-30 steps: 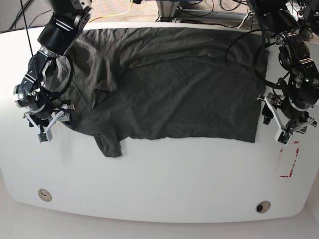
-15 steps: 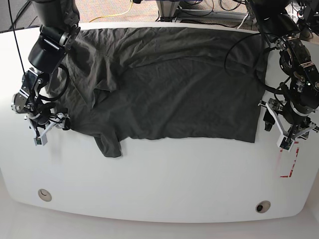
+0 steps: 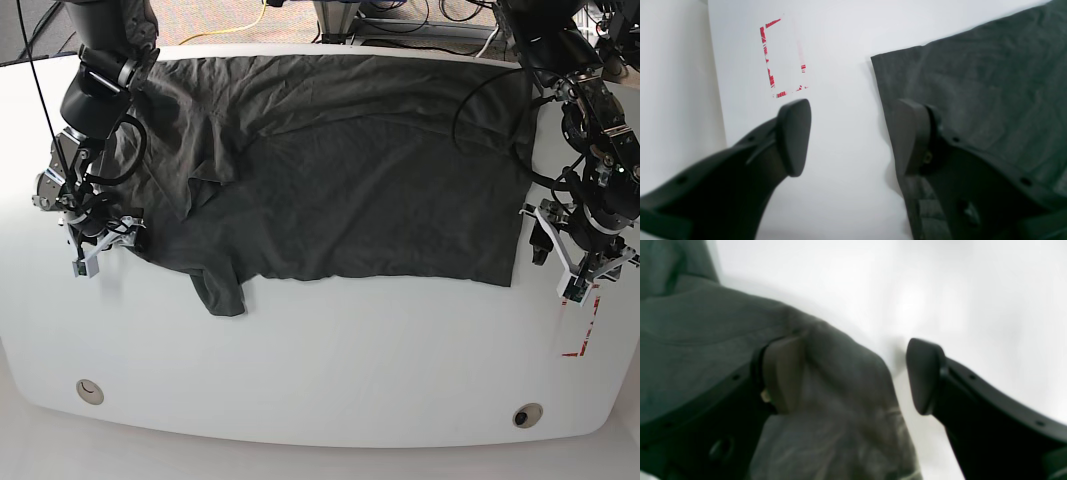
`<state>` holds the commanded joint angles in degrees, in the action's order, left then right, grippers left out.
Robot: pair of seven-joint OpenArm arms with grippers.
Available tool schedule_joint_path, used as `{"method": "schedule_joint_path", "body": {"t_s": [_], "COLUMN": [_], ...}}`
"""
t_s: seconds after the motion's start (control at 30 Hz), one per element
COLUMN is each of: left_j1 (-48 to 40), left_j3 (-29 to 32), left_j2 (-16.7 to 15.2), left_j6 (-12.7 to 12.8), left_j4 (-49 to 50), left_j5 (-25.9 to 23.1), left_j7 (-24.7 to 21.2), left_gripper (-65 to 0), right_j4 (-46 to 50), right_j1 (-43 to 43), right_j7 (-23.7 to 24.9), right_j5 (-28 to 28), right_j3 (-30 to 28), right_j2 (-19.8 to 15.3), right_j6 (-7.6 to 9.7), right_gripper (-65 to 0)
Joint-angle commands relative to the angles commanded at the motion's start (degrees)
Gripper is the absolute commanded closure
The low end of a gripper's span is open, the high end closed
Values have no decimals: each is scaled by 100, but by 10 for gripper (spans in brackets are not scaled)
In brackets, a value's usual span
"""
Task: Layout the t-shirt on the table in an organized manner, then fold the t-shirt properly
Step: 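Grasp the grey shirt hem corners with both grippers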
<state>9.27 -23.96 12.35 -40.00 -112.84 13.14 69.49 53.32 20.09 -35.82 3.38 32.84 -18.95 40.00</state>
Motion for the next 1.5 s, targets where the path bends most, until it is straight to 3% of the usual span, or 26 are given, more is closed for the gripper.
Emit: {"method": "schedule_joint_path", "body": {"t_s": [0.13, 0.27, 0.37, 0.57, 0.7, 0.83, 1.27, 1.5], "left_j1": [-18, -26, 0, 149, 334, 369, 1108, 1530], "left_j3": [0, 0, -9, -9, -105, -237, -229, -229], "left_j2": [-9, -9, -9, -9, 9, 26, 149, 158], "left_j6": [0, 0, 0, 92, 365, 462, 470, 470], "left_j4": [9, 26, 167, 888, 1556, 2330, 4826, 5705], "left_j5": [-9, -9, -9, -246, -369, -369, -369, -369], "left_j7": [0, 0, 0, -44, -536, -1055, -2365, -2576], "left_gripper": [-368, -368, -368, -369, -369, -371, -371, -371], "right_j4": [0, 0, 0, 0, 9, 18, 18, 18], "right_j1": [-9, -9, -9, -18, -88, -114, -132, -132], "right_j7": [0, 0, -9, -18, -18, -18, -9, 0], "right_j5": [0, 0, 0, -9, -9, -9, -9, -9], "right_j3": [0, 9, 9, 9, 9, 0, 0, 0], "right_j2": [26, 44, 44, 44, 35, 35, 35, 35], "right_j6": [0, 0, 0, 0, 0, 0, 0, 0], "right_gripper": [-350, -127, -8, -5, -5, -5, -5, -5]}}
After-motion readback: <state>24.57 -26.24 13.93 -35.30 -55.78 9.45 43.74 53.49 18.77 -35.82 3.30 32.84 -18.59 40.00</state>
